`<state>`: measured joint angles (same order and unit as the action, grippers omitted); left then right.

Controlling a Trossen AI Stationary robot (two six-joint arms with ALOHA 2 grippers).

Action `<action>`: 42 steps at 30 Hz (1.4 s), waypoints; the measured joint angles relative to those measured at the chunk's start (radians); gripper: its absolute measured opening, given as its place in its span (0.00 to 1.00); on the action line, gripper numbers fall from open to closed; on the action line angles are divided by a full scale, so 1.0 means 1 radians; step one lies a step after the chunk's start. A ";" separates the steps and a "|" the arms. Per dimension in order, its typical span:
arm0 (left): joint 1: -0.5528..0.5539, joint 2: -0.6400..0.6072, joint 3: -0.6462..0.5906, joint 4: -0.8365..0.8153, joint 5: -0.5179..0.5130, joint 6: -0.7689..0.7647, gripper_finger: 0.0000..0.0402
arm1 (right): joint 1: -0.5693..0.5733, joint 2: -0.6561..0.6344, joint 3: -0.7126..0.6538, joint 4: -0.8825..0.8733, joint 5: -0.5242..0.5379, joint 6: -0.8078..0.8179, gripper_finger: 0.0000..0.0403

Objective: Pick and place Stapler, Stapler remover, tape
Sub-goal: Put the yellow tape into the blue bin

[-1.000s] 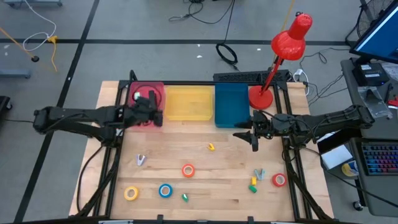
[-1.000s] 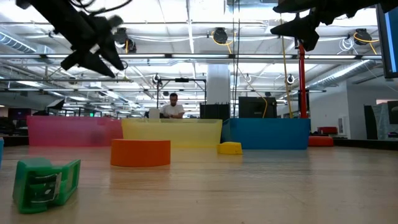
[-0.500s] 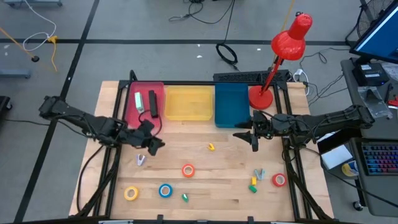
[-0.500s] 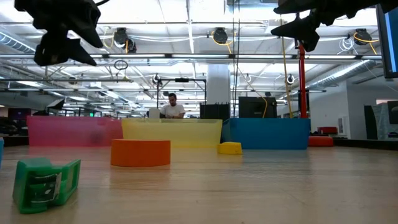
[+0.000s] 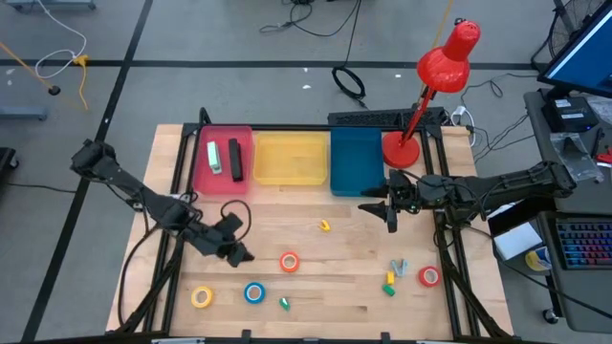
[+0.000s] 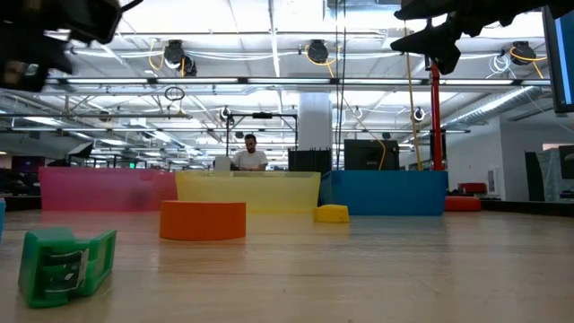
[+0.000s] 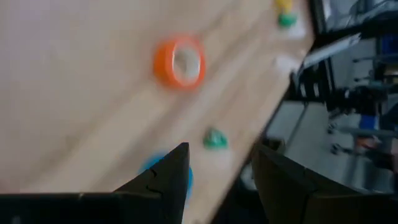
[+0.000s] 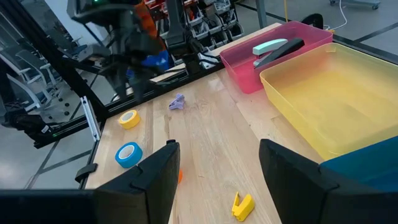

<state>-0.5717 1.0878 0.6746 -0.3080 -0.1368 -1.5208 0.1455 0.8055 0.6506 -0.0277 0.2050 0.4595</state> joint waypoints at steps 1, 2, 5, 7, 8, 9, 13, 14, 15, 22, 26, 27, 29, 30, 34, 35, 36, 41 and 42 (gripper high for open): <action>-0.014 0.006 0.000 -0.001 0.028 -0.045 0.43 | 0.000 0.000 0.000 0.000 0.000 0.000 0.53; -0.028 0.010 0.000 -0.001 0.056 -0.088 0.43 | 0.000 0.000 0.000 0.000 0.000 0.000 0.53; -0.076 0.018 0.000 0.000 0.107 -0.206 0.43 | 0.000 0.000 0.000 -0.001 0.000 -0.005 0.53; -0.114 0.019 0.000 -0.002 0.128 -0.281 0.43 | 0.000 0.000 0.000 -0.001 0.000 -0.006 0.53; -0.134 0.019 0.000 -0.001 0.142 -0.321 0.43 | 0.000 0.000 0.000 -0.001 0.000 -0.007 0.53; -0.155 0.019 0.000 -0.002 0.155 -0.356 0.43 | 0.000 0.000 0.000 -0.001 0.000 -0.007 0.53; -0.244 0.019 0.000 -0.057 0.213 -0.491 0.43 | 0.000 0.000 0.000 -0.002 0.001 -0.007 0.53; -0.266 0.019 0.000 -0.087 0.230 -0.525 0.43 | 0.000 0.000 0.000 -0.002 0.001 -0.008 0.53; -0.288 0.019 0.000 -0.120 0.246 -0.556 0.43 | 0.000 0.000 0.000 -0.002 0.001 -0.012 0.53; -0.405 0.019 0.000 -0.322 0.276 -0.657 0.43 | 0.000 0.000 0.000 -0.001 0.003 -0.037 0.53; -0.441 0.022 0.000 -0.355 0.255 -0.585 0.43 | 0.000 0.000 0.000 -0.001 0.003 -0.037 0.53; -0.449 0.029 0.000 -0.361 0.239 -0.555 0.43 | 0.000 0.000 0.000 -0.001 0.003 -0.037 0.53; -0.462 0.051 0.000 -0.371 0.214 -0.490 0.43 | 0.000 0.000 0.000 -0.001 0.003 -0.037 0.53; -0.468 0.066 0.000 -0.372 0.214 -0.457 0.43 | 0.000 0.000 0.000 -0.001 0.003 -0.037 0.53; -0.488 0.143 0.000 -0.365 0.251 -0.355 0.43 | 0.000 0.000 0.000 0.001 0.003 -0.037 0.53; -0.493 0.162 0.000 -0.355 0.264 -0.343 0.43 | 0.000 0.000 0.000 0.001 0.003 -0.037 0.53; -0.498 0.183 0.000 -0.340 0.278 -0.329 0.43 | 0.000 0.000 0.000 0.001 0.003 -0.035 0.53; -0.525 0.261 0.000 -0.274 0.283 -0.314 0.43 | 0.000 0.000 0.000 0.001 0.003 -0.034 0.53; -0.528 0.274 0.000 -0.264 0.275 -0.314 0.43 | 0.000 0.000 0.000 0.001 0.004 -0.034 0.53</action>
<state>-1.0995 1.3618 0.6746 -0.5717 0.1377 -1.8346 0.1455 0.8055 0.6506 -0.0269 0.2088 0.4255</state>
